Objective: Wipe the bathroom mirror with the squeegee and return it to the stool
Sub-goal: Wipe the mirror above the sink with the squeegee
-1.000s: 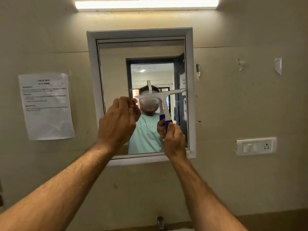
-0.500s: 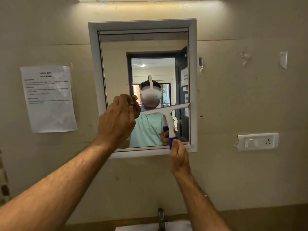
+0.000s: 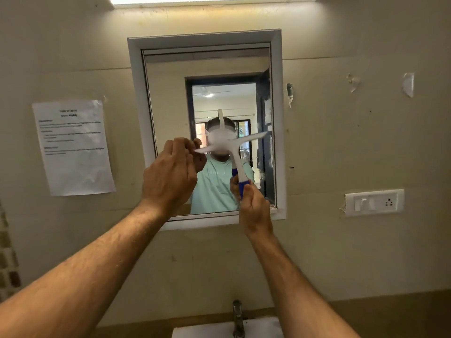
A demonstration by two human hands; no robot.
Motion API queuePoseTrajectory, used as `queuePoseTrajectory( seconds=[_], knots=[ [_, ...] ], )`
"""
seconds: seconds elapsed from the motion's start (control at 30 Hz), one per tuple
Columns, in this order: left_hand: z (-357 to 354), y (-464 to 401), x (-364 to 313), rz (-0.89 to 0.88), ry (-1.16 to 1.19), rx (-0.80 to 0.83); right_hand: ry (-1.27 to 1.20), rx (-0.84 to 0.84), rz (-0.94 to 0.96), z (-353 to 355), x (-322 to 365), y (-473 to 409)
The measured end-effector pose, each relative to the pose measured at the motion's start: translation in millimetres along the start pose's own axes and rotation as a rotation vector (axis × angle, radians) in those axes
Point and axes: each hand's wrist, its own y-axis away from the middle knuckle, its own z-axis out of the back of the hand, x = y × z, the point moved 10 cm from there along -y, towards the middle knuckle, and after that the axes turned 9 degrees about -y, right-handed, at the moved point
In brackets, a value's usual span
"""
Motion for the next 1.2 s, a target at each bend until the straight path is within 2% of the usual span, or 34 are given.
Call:
queuePoseTrajectory(
  seconds=[0.17,0.43,0.8,0.97,1.2],
  knots=[
    [-3,1,10,0.023,-0.03,0.01,-0.009,-0.004,-0.019,-6,-2,-11],
    [-5,14,25,0.042,-0.039,0.032,-0.046,-0.005,-0.101,-3,-53,29],
    [-11,29,18,0.046,-0.052,0.094,0.033,-0.05,-0.174,18,-111,95],
    [-17,34,9,0.03,-0.044,0.104,0.01,-0.038,-0.086,23,-77,76],
    [-19,36,16,0.048,-0.047,0.116,0.001,-0.014,0.043,10,10,-7]
  ],
)
